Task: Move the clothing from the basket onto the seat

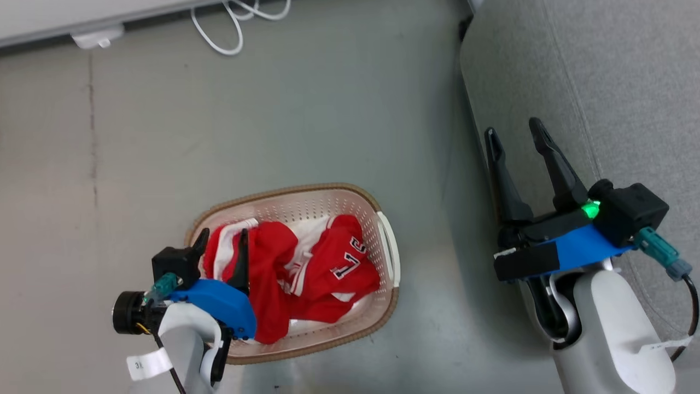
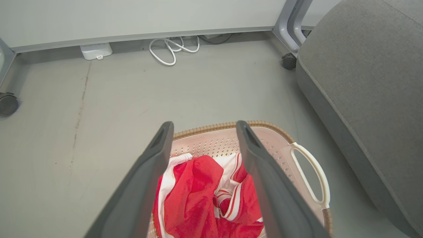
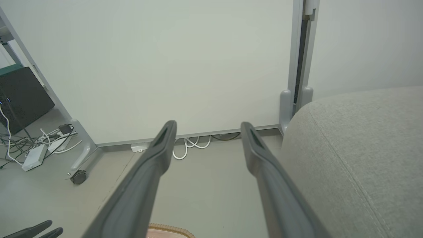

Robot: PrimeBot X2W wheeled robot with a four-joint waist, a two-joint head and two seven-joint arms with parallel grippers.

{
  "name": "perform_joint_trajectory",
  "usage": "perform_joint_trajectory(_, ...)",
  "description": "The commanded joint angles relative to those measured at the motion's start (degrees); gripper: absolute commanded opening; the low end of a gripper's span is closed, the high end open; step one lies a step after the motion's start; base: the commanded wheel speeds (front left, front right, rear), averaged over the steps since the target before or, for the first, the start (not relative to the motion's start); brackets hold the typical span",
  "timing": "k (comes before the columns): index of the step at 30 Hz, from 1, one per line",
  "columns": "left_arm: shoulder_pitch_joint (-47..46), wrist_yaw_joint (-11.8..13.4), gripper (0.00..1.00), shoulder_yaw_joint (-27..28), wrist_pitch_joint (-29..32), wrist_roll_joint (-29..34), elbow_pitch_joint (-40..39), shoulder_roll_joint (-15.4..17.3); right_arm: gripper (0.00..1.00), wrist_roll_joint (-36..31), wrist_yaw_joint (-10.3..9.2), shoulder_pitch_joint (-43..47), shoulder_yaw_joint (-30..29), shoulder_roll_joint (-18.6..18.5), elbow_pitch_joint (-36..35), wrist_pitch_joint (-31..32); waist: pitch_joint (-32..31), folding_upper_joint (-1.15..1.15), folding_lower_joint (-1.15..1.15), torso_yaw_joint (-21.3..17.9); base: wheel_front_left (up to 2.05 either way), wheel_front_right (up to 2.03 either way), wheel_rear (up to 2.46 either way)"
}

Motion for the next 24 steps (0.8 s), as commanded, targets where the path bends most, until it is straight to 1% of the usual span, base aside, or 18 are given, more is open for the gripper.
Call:
perform_joint_trajectory(1,-3.27,-0.27,1.00,-0.21,0.71,-0.13,2.53,0.92,1.00,1.05,0.03,-2.66,1.16,-0.12,-0.63,-0.92,9.35,0.00,-0.01,-5.57,0.00,0.00,0.00)
perform_joint_trajectory(4,-6.50,-0.41,1.00,-0.69,1.53,0.47,5.91,2.17,1.00,2.45,0.03,-4.85,3.35,-0.11,-1.08,-1.97,13.34,0.00,-0.01,-7.84,0.00,0.00,0.00)
perform_joint_trajectory(7,-9.10,-0.01,1.00,-0.82,2.43,0.97,9.17,3.51,1.00,3.84,0.03,-6.89,5.86,-0.12,-1.62,-2.90,16.74,0.00,-0.01,-10.12,0.00,0.00,0.00)
perform_joint_trajectory(13,-12.92,0.95,1.00,-0.84,5.37,1.24,14.34,5.17,1.00,6.11,0.03,-9.21,8.80,-0.08,-2.38,-3.97,20.88,0.00,-0.01,-12.73,0.00,0.00,0.00)
perform_joint_trajectory(16,-14.65,2.00,1.00,-0.55,6.76,1.10,16.53,6.09,1.00,7.66,0.03,-9.69,10.25,-0.10,-2.46,-4.27,22.87,0.00,-0.01,-14.21,0.00,0.00,0.00)
perform_joint_trajectory(21,-15.97,5.31,1.00,0.02,8.06,1.36,19.56,8.08,1.00,10.46,0.03,-9.53,12.12,-0.08,-3.25,-4.39,24.77,0.00,-0.01,-16.47,0.00,0.00,0.00)
perform_joint_trajectory(24,-16.45,6.66,1.00,0.18,8.28,1.48,20.59,9.11,1.00,11.60,0.03,-9.10,12.70,-0.09,-3.95,-4.42,25.66,0.00,-0.01,-17.43,0.00,0.00,0.00)
